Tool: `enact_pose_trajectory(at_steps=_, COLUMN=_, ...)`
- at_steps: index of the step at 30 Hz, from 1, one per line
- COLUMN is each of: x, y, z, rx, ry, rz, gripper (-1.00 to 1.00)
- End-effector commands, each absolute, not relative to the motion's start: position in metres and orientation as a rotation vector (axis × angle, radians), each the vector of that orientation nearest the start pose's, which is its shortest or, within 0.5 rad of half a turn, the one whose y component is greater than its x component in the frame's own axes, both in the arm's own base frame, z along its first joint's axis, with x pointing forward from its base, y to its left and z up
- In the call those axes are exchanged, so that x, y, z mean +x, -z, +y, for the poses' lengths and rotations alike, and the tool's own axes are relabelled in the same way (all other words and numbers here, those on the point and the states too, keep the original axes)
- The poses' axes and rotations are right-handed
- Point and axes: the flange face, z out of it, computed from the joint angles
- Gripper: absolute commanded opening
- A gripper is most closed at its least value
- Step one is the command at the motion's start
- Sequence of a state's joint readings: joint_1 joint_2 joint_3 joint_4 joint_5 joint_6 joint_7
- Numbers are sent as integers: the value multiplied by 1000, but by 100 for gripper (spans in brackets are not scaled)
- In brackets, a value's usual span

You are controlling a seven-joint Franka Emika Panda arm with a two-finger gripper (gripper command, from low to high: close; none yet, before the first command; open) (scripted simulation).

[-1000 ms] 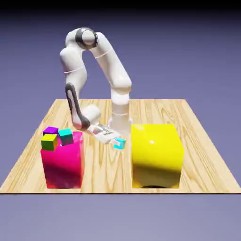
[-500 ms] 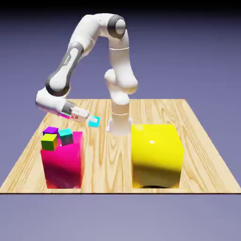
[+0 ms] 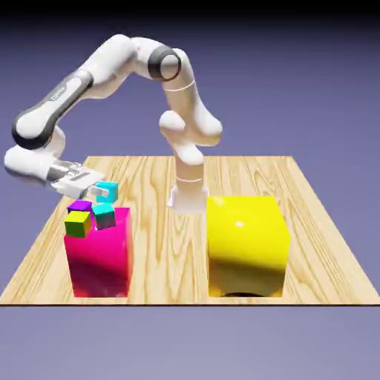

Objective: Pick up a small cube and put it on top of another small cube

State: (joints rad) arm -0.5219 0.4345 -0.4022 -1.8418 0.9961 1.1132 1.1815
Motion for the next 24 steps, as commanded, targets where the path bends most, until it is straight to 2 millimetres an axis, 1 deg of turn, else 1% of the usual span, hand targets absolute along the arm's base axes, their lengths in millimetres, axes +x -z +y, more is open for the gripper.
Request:
enact_pose_trajectory(at_steps=1, x=423, y=-321, z=-347, rx=-806, ry=-1370, rz=1874, gripper=-100)
enact_pose_trajectory(at_steps=5, x=432, y=-326, z=-366, rx=-724, ry=-1428, rz=1927, gripper=-100)
enact_pose_trajectory(at_steps=9, x=444, y=-337, z=-377, rx=-669, ry=-1480, rz=1996, gripper=-100)
enact_pose_trajectory(at_steps=10, x=443, y=-340, z=-381, rx=-657, ry=-1488, rz=2001, gripper=-100)
enact_pose_trajectory(at_steps=11, x=437, y=-341, z=-384, rx=-649, ry=-1488, rz=1991, gripper=-100)
enact_pose_trajectory(at_steps=12, x=437, y=-341, z=-384, rx=-649, ry=-1488, rz=1991, gripper=-100)
enact_pose_trajectory(at_steps=16, x=444, y=-313, z=-341, rx=-648, ry=-1489, rz=1990, gripper=-100)
enact_pose_trajectory(at_steps=17, x=444, y=-310, z=-336, rx=-648, ry=-1489, rz=1990, gripper=-100)
enact_pose_trajectory(at_steps=18, x=444, y=-310, z=-336, rx=-648, ry=-1489, rz=1990, gripper=100)
enact_pose_trajectory(at_steps=19, x=444, y=-310, z=-336, rx=-648, ry=-1489, rz=1990, gripper=100)
enact_pose_trajectory(at_steps=23, x=438, y=-338, z=-379, rx=-648, ry=-1488, rz=1990, gripper=100)
enact_pose_trajectory(at_steps=24, x=437, y=-341, z=-384, rx=-649, ry=-1488, rz=1991, gripper=100)
